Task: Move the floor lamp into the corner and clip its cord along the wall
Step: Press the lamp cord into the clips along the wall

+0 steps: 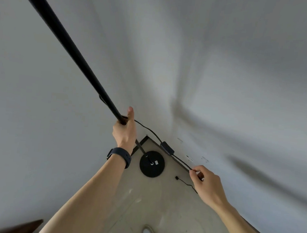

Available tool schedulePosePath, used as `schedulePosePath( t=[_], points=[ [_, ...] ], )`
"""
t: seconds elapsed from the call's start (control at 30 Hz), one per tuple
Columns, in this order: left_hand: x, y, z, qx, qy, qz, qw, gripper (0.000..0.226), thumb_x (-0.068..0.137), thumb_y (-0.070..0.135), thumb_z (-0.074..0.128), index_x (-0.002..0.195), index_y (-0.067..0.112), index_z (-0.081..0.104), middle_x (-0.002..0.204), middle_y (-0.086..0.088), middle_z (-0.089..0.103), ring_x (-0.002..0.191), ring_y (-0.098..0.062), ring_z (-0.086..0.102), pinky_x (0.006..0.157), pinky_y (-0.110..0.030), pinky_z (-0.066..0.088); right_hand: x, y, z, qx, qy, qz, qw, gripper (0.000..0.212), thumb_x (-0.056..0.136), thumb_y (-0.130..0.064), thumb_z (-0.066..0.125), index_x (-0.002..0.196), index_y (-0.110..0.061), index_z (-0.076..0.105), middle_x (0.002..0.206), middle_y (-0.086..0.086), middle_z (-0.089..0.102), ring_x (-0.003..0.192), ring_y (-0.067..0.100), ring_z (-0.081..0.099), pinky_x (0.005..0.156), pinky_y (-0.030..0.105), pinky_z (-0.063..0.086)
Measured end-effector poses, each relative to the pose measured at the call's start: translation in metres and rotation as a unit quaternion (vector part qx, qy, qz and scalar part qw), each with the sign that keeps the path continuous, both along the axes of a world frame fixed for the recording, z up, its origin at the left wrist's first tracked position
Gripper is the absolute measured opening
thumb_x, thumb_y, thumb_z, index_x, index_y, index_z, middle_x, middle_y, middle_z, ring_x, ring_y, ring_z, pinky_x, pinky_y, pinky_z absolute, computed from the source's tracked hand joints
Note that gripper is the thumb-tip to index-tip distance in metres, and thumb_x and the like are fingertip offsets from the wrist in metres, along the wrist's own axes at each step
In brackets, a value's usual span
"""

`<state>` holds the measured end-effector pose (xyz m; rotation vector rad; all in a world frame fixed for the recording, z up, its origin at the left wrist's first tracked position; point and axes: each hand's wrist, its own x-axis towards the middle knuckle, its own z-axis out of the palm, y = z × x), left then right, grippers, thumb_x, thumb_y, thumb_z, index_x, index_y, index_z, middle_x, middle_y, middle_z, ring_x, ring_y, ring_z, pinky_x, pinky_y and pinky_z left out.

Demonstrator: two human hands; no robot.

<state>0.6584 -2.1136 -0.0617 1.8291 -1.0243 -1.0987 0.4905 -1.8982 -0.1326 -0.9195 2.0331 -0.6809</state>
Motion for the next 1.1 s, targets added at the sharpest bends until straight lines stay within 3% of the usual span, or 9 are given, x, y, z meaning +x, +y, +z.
schedulePosePath(
  t=[0.13,0.23,0.37,0.47,0.57,0.63,0.73,0.9,1.1],
  points=[
    [0.004,0.004,-0.029,-0.025,-0.037,-0.047,0.998,0.045,0.085,0.051,0.071,0.106,0.016,0.052,0.099,-0.001,0.062,0.087,-0.017,0.062,0.078,-0.034,0.054,-0.012,-0.003,-0.019,0.003,0.017,0.022,1.0,0.018,0.1,-0.033,0.053,0.103,-0.024,0.067,0.074,-0.01,0.067,0.068,0.008,0.065,0.068,0.023,0.052],
    [0.004,0.017,-0.064,0.03,-0.03,-0.08,0.996,0.071,0.086,0.049,0.074,0.14,0.02,0.038,0.14,-0.004,0.049,0.122,-0.024,0.053,0.082,-0.023,0.045,-0.02,-0.008,-0.04,-0.003,0.019,0.031,0.999,0.021,0.1,-0.036,0.053,0.105,-0.023,0.068,0.075,-0.012,0.066,0.067,0.003,0.063,0.064,0.014,0.046],
    [-0.004,0.04,-0.119,0.147,-0.009,-0.047,0.988,0.101,0.084,0.05,0.076,0.157,0.021,0.013,0.159,-0.011,0.027,0.142,-0.034,0.036,0.109,-0.043,0.037,-0.023,-0.016,-0.077,-0.016,0.021,0.04,0.999,0.018,0.099,-0.035,0.054,0.098,-0.024,0.068,0.076,-0.01,0.066,0.063,0.002,0.06,0.059,0.014,0.042],
    [-0.009,0.055,-0.17,0.208,0.019,-0.134,0.969,0.076,0.087,0.048,0.072,0.149,0.016,0.041,0.151,-0.007,0.046,0.136,-0.03,0.046,0.109,-0.043,0.038,-0.019,-0.027,-0.117,-0.023,0.029,0.039,0.999,0.018,0.099,-0.034,0.055,0.096,-0.023,0.069,0.074,-0.009,0.066,0.061,0.004,0.057,0.058,0.021,0.043],
    [-0.022,0.064,-0.21,0.217,0.086,-0.277,0.932,0.029,0.091,0.02,0.069,0.12,0.024,0.066,0.131,-0.001,0.064,0.127,-0.021,0.053,0.103,-0.04,0.044,-0.01,-0.041,-0.162,-0.032,0.043,0.029,0.998,0.022,0.098,-0.033,0.056,0.098,-0.017,0.072,0.079,-0.003,0.069,0.07,0.018,0.06,0.068,0.033,0.048],
    [-0.033,0.063,-0.231,0.179,0.099,-0.343,0.917,0.026,0.092,0.008,0.064,0.114,0.02,0.072,0.111,0.007,0.07,0.112,-0.008,0.061,0.101,-0.038,0.047,-0.003,-0.054,-0.189,-0.05,0.048,0.014,0.997,0.025,0.097,-0.034,0.057,0.095,-0.015,0.073,0.083,0.001,0.07,0.078,0.02,0.061,0.07,0.032,0.046],
    [-0.042,0.055,-0.261,0.073,0.07,-0.4,0.911,0.016,0.097,0.018,0.064,0.109,0.019,0.075,0.098,0.015,0.073,0.09,0.01,0.066,0.089,-0.017,0.051,0.006,-0.073,-0.223,-0.068,0.05,-0.008,0.996,0.032,0.097,-0.044,0.053,0.093,-0.019,0.073,0.083,0.0,0.071,0.079,0.02,0.062,0.072,0.033,0.047],
    [-0.051,0.018,-0.301,-0.094,0.04,-0.388,0.916,0.013,0.1,0.025,0.06,0.104,0.022,0.073,0.091,0.007,0.076,0.084,-0.007,0.072,0.073,-0.012,0.053,0.011,-0.107,-0.268,-0.125,0.028,-0.025,0.991,0.044,0.097,-0.055,0.043,0.085,-0.023,0.07,0.075,0.003,0.073,0.071,0.021,0.069,0.071,0.041,0.056],
    [-0.06,-0.022,-0.345,-0.191,0.118,-0.247,0.943,0.023,0.099,0.035,0.061,0.098,0.016,0.074,0.087,0.001,0.075,0.071,-0.009,0.069,0.062,-0.015,0.052,0.001,-0.109,-0.351,-0.128,0.046,-0.003,0.991,0.039,0.102,-0.046,0.037,0.091,-0.021,0.064,0.081,-0.004,0.073,0.074,0.011,0.067,0.063,0.025,0.047]
  ],
)
